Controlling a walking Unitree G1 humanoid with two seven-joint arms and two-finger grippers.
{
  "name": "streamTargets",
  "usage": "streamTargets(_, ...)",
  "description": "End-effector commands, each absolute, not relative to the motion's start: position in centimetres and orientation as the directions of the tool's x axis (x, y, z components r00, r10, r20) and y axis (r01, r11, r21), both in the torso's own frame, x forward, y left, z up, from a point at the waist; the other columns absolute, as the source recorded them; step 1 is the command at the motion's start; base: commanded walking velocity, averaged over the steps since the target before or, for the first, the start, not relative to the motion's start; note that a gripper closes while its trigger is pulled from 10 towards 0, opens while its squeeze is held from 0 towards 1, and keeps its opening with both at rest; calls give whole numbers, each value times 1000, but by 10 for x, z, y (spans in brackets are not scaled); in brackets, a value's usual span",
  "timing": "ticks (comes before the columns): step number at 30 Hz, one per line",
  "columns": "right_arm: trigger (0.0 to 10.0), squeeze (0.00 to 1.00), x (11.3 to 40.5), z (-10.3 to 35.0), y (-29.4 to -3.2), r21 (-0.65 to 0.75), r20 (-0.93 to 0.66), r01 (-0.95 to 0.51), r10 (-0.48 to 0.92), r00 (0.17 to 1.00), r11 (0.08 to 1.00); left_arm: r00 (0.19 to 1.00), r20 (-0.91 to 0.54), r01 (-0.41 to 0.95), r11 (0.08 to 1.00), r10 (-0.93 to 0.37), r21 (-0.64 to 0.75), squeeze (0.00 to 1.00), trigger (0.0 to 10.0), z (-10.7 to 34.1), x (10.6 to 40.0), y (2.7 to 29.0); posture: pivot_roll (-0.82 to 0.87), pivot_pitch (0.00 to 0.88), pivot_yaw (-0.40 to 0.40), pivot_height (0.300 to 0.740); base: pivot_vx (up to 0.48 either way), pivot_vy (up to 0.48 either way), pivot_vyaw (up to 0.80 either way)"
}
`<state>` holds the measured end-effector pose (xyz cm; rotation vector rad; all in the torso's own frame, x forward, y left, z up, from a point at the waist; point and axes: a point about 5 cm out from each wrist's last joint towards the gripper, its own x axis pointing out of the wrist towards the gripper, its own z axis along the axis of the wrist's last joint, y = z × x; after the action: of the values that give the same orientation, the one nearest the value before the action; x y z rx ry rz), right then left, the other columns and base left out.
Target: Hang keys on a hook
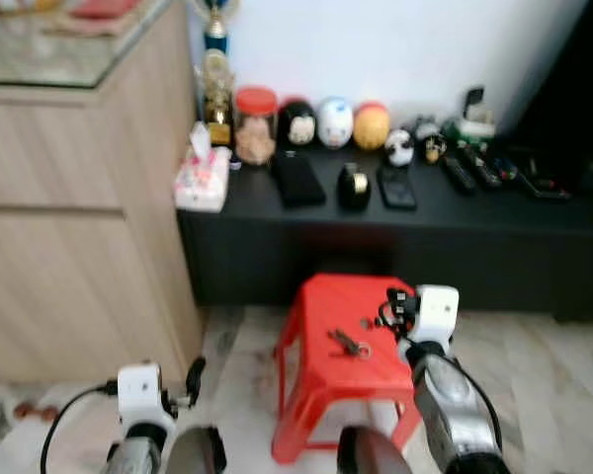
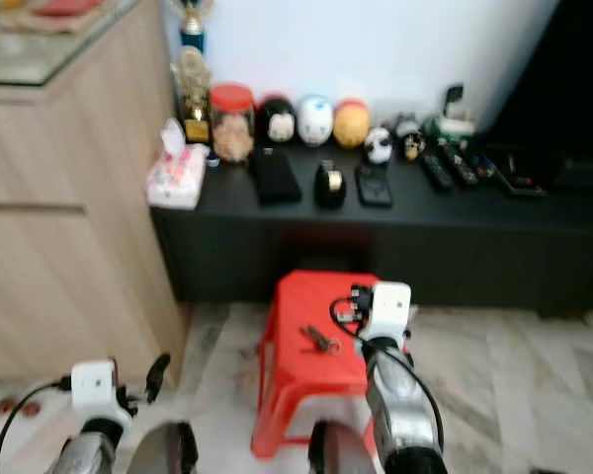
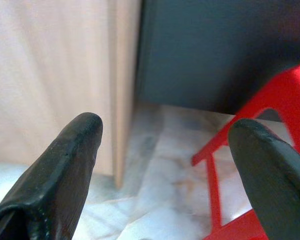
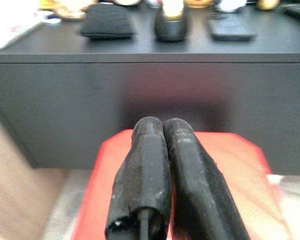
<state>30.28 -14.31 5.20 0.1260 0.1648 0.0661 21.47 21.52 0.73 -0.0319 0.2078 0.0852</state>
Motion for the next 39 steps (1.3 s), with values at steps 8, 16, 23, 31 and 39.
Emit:
streamTargets(8,10000,0,299,46,-151,129,-190,-33,57,980,991,972,-220,-93,995,82,-42,0,10000,4,212,213,41,0,-108,616,-324,0,0)
streamTargets(16,10000,0,298,46,-153,131,-187,-21,46,981,991,973,-214,-95,995,84,-41,0,10000,6,212,213,41,12,-112,640,-324,0,0)
streamTargets(23,10000,0,299,47,-153,131,-185,-21,46,982,991,975,-206,-96,994,85,-43,0,10000,7,213,212,38,22,-115,685,-321,0,0)
streamTargets(31,10000,0,300,47,-153,133,-188,-27,52,981,991,979,-183,-98,994,87,-49,0,10000,11,214,211,40,27,-121,740,-195,0,0)
streamTargets(39,10000,0,301,50,-152,132,-189,-41,66,980,990,983,-165,-91,995,83,-42,0,10000,16,216,212,36,28,-125,740,0,0,0)
